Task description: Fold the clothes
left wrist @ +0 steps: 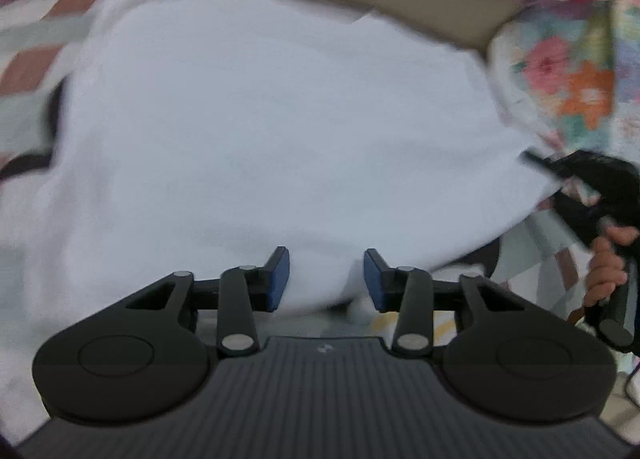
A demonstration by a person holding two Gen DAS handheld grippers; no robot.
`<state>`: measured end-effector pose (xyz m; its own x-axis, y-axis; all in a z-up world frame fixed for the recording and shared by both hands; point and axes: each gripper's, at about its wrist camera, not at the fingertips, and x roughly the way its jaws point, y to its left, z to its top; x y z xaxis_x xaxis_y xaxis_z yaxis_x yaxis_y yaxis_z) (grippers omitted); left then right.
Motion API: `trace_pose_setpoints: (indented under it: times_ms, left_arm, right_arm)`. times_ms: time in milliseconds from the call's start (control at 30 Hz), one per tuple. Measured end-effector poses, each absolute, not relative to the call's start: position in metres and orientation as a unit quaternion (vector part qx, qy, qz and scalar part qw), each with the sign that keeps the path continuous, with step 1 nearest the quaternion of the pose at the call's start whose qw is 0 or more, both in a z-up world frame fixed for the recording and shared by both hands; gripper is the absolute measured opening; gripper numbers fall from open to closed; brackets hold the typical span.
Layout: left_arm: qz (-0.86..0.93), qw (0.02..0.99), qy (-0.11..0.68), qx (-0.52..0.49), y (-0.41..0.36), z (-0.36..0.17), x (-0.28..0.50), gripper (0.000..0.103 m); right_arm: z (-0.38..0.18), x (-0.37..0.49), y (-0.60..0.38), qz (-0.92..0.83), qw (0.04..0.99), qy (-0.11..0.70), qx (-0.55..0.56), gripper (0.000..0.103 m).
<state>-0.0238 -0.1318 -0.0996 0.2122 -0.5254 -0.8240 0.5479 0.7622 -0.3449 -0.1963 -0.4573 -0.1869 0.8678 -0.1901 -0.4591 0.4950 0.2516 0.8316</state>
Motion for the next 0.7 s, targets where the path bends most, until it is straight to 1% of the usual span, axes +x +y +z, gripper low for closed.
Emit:
trace_pose_setpoints:
  times_ms: [133, 167, 233, 333, 400, 467, 567, 633, 700]
  left_arm:
    - [-0.358, 0.811, 0.463, -0.017, -0.081, -0.036, -0.011, 0.036]
    - [-0.355, 0.817, 0.453, -0.027, -0.070, -0.030, -0.008, 0.036]
    - [-0.343, 0.828, 0.442, -0.051, -0.052, -0.029, -0.003, 0.037]
    - [-0.341, 0.835, 0.415, -0.123, -0.026, -0.046, -0.003, 0.037]
    - [-0.341, 0.828, 0.414, -0.164, -0.015, -0.056, -0.001, 0.036]
    - [-0.344, 0.828, 0.410, -0.166, -0.009, -0.056, 0.000, 0.036]
    - [-0.344, 0.834, 0.398, -0.167, -0.002, -0.053, 0.009, 0.040]
    - [-0.338, 0.827, 0.409, -0.184, 0.005, -0.060, 0.016, 0.041]
    - [-0.329, 0.821, 0.425, -0.194, 0.011, -0.074, 0.020, 0.041]
  right_arm:
    - [-0.157, -0.177, -0.459, -0.177, 0.799, 0.151, 0.554, 0.011]
    - [-0.148, -0.166, -0.458, -0.157, 0.806, 0.160, 0.548, 0.011]
    - [-0.131, -0.143, -0.455, -0.117, 0.818, 0.179, 0.533, 0.011]
    - [-0.099, -0.103, -0.427, -0.071, 0.874, 0.215, 0.430, 0.011]
    - [-0.079, -0.075, -0.398, -0.027, 0.900, 0.235, 0.367, 0.011]
    - [-0.057, -0.048, -0.359, 0.028, 0.919, 0.252, 0.302, 0.011]
    - [-0.048, -0.017, -0.307, 0.096, 0.921, 0.284, 0.250, 0.010]
    - [-0.041, 0.003, -0.273, 0.141, 0.918, 0.303, 0.214, 0.010]
    - [-0.069, 0.017, -0.248, 0.152, 0.903, 0.351, 0.196, 0.010]
